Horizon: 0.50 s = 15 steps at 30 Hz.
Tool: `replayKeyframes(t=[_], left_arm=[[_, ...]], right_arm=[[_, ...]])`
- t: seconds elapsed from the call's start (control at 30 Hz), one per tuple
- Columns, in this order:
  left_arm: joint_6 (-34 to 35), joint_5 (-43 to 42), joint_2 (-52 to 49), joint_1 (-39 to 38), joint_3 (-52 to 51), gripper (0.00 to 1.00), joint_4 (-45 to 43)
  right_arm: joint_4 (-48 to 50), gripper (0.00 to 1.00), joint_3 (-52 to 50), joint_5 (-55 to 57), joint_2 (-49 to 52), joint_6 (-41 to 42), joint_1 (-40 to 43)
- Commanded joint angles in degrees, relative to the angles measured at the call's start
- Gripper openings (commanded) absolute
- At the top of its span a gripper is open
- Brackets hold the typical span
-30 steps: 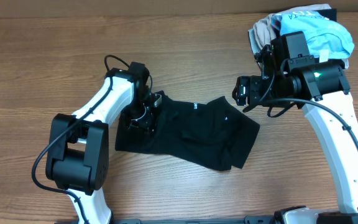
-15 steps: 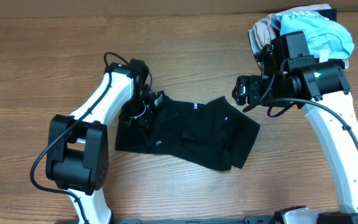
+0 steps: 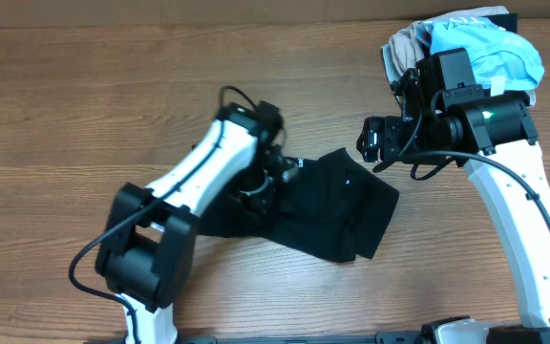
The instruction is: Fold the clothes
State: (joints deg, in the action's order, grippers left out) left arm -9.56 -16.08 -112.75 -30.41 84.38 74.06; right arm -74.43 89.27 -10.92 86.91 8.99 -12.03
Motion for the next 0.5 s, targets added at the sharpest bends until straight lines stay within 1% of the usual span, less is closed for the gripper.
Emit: replayKeyframes(t=[0.0,0.03,0.13,0.37,0.47], left_arm=[[0.09,0.15,0.24,-3.21,0.85,0.26,-0.24],[1.29,1.55,0.24,-3.78,0.85,0.29,-0.66],[4.55,4.76,0.24,-4.0,0.85,0.31,-1.81],[4.9,5.07,0.26,-1.51,0.87,0.39,-2.56],[4.9,5.07,0.24,-0.61,0.87,0.4,-2.64]], right_arm=[[0.22,0.89,0.79,0.61,-0.09,-0.28,0.13],[0.22,0.9,0.79,0.81,-0.11,-0.28,0.13],[0.22,0.89,0.79,0.98,-0.09,-0.28,0.17],[0.26,0.89,0.79,1.01,-0.11,-0.28,0.17],[0.39,0.89,0.79,0.98,-0.11,-0.28,0.17]])
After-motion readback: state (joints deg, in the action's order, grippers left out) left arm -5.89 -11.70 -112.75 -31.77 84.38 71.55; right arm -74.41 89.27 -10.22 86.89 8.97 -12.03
